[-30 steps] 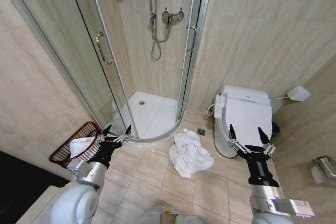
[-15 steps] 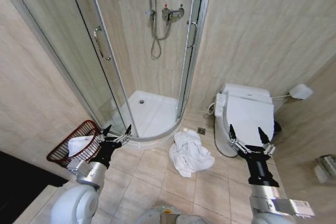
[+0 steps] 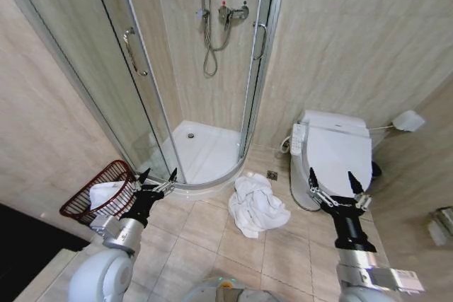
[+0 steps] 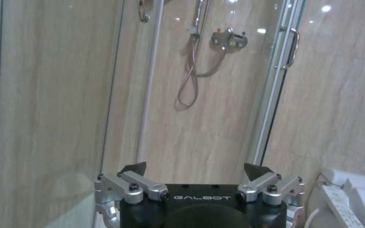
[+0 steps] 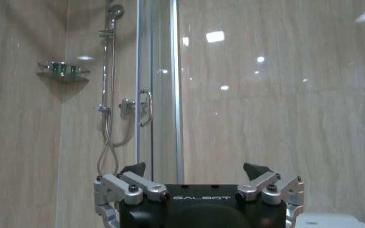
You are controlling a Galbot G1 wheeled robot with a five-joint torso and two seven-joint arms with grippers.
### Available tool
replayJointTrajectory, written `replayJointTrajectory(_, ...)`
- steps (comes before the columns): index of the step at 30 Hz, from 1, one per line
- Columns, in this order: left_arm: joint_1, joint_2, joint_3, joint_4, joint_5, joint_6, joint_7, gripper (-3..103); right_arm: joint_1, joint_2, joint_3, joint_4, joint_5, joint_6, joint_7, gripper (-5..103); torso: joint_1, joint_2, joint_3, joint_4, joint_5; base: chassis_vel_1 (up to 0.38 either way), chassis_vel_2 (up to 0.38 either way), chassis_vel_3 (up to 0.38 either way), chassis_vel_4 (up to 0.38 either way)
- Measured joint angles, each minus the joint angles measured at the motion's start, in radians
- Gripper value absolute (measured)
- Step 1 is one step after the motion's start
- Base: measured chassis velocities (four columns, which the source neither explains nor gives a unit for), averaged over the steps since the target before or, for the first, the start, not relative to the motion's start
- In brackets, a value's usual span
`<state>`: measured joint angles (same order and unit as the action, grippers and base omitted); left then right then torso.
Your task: Discard the used towel into the hamper.
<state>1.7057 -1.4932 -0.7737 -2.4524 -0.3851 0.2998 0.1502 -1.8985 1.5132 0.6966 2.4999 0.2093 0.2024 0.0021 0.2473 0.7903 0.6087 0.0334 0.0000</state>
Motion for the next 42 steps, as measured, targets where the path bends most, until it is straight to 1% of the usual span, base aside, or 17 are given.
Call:
replayJointTrajectory(5, 0.000, 0.000, 0.000, 0.000, 0.000, 0.000, 0.000, 100, 0.000, 0.000, 0.000, 0.000, 0.000, 0.000, 0.000, 100, -0.007, -0.016, -0.009, 0.0000, 0.0000, 0.000, 0.000, 0.000, 0.000)
replayJointTrajectory(6, 0.000, 0.000, 0.000, 0.000, 0.000, 0.000, 0.000, 100, 0.000, 0.000, 0.000, 0.000, 0.000, 0.000, 0.000, 100, -0.010, -0.024, -0.013, 0.0000, 0.0000, 0.000, 0.000, 0.000, 0.000)
replayJointTrajectory(7, 0.000, 0.000, 0.000, 0.000, 0.000, 0.000, 0.000, 100, 0.000, 0.000, 0.000, 0.000, 0.000, 0.000, 0.000, 100, -0.018, -0.040, -0.022, 0.0000, 0.0000, 0.000, 0.000, 0.000, 0.000)
replayJointTrajectory(9, 0.000, 0.000, 0.000, 0.000, 0.000, 0.000, 0.000, 100, 0.000, 0.000, 0.000, 0.000, 0.000, 0.000, 0.000, 100, -0.022, -0.051, -0.028, 0.0000, 0.0000, 0.000, 0.000, 0.000, 0.000)
replayJointTrajectory(22, 0.000, 0.000, 0.000, 0.000, 0.000, 0.000, 0.000, 100, 0.000, 0.000, 0.000, 0.000, 0.000, 0.000, 0.000, 100, -0.043, -0.100, -0.056, 0.0000, 0.0000, 0.000, 0.000, 0.000, 0.000)
replayJointTrajectory(30, 0.000, 0.000, 0.000, 0.000, 0.000, 0.000, 0.000, 100, 0.000, 0.000, 0.000, 0.000, 0.000, 0.000, 0.000, 100, -0.060, -0.142, -0.082, 0.0000, 0.0000, 0.000, 0.000, 0.000, 0.000)
replayJointTrajectory(34, 0.000, 0.000, 0.000, 0.000, 0.000, 0.000, 0.000, 100, 0.000, 0.000, 0.000, 0.000, 0.000, 0.000, 0.000, 100, -0.065, -0.153, -0.088, 0.0000, 0.0000, 0.000, 0.000, 0.000, 0.000)
replayJointTrajectory(42, 0.000, 0.000, 0.000, 0.000, 0.000, 0.000, 0.000, 100, 0.000, 0.000, 0.000, 0.000, 0.000, 0.000, 0.000, 100, -0.081, -0.193, -0.112, 0.0000, 0.0000, 0.000, 0.000, 0.000, 0.000)
